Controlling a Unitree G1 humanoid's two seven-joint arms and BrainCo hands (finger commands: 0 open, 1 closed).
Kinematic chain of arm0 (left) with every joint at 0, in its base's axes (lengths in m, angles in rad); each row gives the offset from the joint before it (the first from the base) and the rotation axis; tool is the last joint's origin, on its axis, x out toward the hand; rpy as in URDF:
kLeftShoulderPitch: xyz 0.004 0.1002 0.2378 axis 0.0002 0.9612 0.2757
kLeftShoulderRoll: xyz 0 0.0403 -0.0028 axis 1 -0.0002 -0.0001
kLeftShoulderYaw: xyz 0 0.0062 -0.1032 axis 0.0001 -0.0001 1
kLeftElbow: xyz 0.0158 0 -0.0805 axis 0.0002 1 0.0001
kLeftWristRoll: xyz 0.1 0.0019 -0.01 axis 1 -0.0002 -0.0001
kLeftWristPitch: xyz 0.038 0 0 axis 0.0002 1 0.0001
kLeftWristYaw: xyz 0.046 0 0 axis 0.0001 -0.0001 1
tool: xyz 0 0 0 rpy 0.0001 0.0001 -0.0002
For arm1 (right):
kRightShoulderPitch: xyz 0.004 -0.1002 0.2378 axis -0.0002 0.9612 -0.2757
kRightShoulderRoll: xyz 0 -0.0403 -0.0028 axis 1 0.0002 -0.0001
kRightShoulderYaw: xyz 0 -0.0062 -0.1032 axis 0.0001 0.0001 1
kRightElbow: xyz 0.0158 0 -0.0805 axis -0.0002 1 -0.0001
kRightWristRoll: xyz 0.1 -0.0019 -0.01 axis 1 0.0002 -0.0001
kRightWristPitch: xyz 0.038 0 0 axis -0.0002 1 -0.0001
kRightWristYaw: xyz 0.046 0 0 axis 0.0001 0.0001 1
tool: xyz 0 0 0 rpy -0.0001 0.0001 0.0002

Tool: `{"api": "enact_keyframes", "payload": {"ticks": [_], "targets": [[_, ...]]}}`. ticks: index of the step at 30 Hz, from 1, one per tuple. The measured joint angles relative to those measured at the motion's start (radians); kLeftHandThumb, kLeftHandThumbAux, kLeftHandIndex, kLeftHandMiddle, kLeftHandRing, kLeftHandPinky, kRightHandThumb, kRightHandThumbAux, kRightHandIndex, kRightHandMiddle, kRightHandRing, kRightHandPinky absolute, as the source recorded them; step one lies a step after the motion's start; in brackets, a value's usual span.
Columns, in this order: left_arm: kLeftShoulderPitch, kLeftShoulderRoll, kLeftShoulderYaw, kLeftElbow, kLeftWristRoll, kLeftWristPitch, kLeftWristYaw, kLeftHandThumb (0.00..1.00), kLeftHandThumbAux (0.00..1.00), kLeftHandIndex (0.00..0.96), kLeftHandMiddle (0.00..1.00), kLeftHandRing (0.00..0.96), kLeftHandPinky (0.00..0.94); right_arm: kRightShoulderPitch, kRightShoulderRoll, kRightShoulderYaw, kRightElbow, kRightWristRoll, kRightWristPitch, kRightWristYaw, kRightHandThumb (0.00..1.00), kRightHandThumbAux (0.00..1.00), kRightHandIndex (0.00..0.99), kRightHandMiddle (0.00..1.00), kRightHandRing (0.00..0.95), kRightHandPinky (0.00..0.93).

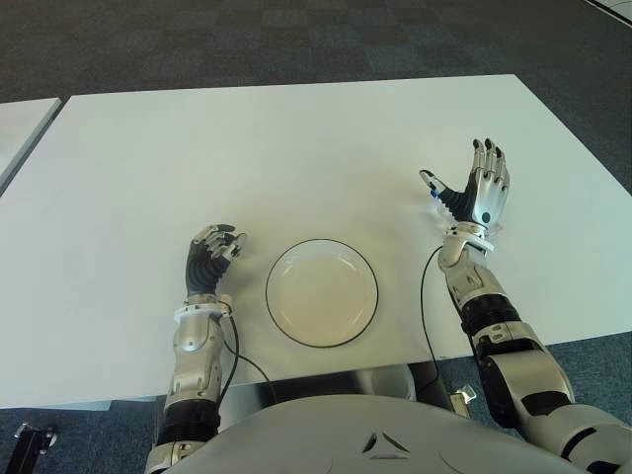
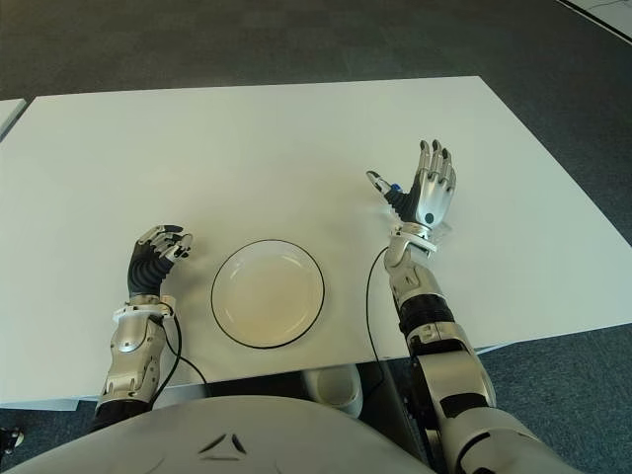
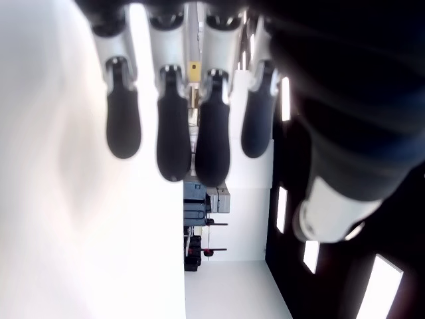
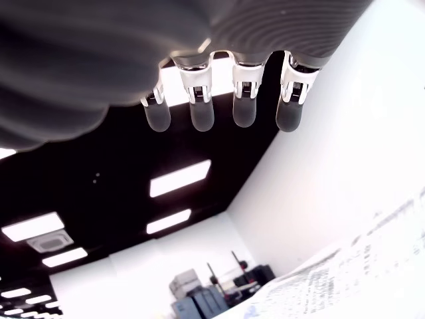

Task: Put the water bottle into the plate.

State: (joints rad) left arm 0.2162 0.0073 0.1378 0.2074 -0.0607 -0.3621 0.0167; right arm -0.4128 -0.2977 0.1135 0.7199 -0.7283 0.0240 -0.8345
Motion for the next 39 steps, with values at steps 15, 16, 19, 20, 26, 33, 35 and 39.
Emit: {"api": "enact_keyframes", "payload": {"ticks": [15, 16, 19, 20, 26, 33, 35, 39], "targets": [[0.0, -0.001, 0.002, -0.005, 0.012, 0.007, 0.013, 0.709, 0.709, 0.436, 0.592, 0.569, 0.554, -0.066, 0.002, 0.043, 0.064, 0.043, 0.191, 0.218, 0.522, 0.211, 0.0, 0.0, 0.0, 0.0], [0.0, -0.001, 0.002, -0.005, 0.012, 0.007, 0.015, 0.709, 0.709, 0.436, 0.592, 0.568, 0.554, -0.071, 0.001, 0.05, 0.064, 0.043, 0.221, 0.248, 0.518, 0.213, 0.0, 0.0, 0.0, 0.0], [0.0, -0.002, 0.002, -0.005, 0.013, 0.007, 0.02, 0.71, 0.708, 0.436, 0.591, 0.569, 0.555, -0.082, 0.001, 0.07, 0.064, 0.041, 0.293, 0.322, 0.5, 0.222, 0.0, 0.0, 0.0, 0.0], [0.0, -0.002, 0.002, -0.005, 0.013, 0.007, 0.021, 0.71, 0.708, 0.436, 0.591, 0.57, 0.556, -0.084, 0.001, 0.076, 0.064, 0.041, 0.312, 0.342, 0.488, 0.227, 0.0, 0.0, 0.0, 0.0], [0.001, -0.003, 0.002, -0.005, 0.012, 0.01, 0.022, 0.71, 0.708, 0.436, 0.591, 0.568, 0.555, -0.117, -0.01, 0.123, 0.055, 0.023, 0.43, 0.469, 0.443, 0.256, 0.0, 0.0, 0.0, 0.0], [0.001, -0.004, 0.002, -0.005, 0.012, 0.01, 0.024, 0.709, 0.708, 0.436, 0.592, 0.57, 0.556, -0.147, -0.031, 0.188, 0.041, 0.003, 0.541, 0.625, 0.421, 0.296, 0.0, 0.0, 0.0, 0.0], [0.001, -0.004, 0.002, -0.005, 0.012, 0.01, 0.024, 0.709, 0.708, 0.436, 0.592, 0.57, 0.556, -0.153, -0.036, 0.204, 0.035, -0.001, 0.565, 0.666, 0.413, 0.307, 0.0, 0.0, 0.0, 0.0], [0.001, -0.004, 0.002, -0.005, 0.011, 0.01, 0.024, 0.709, 0.708, 0.436, 0.593, 0.57, 0.557, -0.174, -0.047, 0.245, 0.028, -0.015, 0.606, 0.766, 0.403, 0.316, 0.0, 0.0, 0.0, 0.0]]}}
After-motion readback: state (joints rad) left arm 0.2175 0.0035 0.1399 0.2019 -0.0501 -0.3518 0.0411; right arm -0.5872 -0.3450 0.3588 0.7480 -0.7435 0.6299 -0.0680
